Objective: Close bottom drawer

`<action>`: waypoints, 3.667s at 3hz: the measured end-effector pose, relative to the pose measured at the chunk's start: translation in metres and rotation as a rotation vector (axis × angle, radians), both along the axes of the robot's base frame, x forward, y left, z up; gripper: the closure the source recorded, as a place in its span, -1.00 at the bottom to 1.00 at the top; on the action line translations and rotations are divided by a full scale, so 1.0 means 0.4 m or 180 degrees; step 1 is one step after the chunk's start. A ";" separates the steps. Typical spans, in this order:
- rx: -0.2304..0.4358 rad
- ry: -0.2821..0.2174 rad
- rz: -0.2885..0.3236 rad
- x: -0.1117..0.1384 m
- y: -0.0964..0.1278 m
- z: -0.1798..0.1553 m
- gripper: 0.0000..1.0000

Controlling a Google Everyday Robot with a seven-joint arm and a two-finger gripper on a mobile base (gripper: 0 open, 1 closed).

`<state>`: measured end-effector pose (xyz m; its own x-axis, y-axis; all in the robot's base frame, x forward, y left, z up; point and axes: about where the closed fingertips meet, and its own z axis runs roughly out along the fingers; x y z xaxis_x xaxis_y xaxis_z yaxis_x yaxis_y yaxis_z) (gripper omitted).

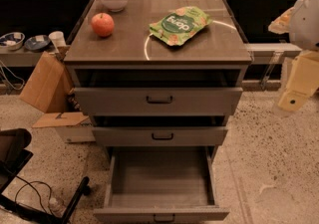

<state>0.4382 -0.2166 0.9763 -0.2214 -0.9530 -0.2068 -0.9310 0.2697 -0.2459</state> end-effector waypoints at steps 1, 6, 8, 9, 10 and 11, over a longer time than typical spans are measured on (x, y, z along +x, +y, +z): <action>0.0000 0.0000 0.0000 0.000 0.000 0.000 -1.00; -0.1172 0.0379 -0.0228 -0.205 -0.153 -0.607 -1.00; -0.1076 0.0576 -0.0166 -0.220 -0.133 -0.737 -1.00; -0.0848 0.0738 0.0032 -0.281 -0.092 -0.973 -1.00; -0.0721 0.0669 0.0220 -0.305 -0.049 -1.141 -1.00; -0.0471 0.0598 0.0309 -0.301 0.018 -1.291 -1.00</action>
Offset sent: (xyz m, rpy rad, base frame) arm -0.0193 -0.0100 -0.0447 -0.1504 0.0504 -0.0497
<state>0.3177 -0.2093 0.4599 -0.1487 -0.9885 -0.0272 -0.9839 0.1507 -0.0962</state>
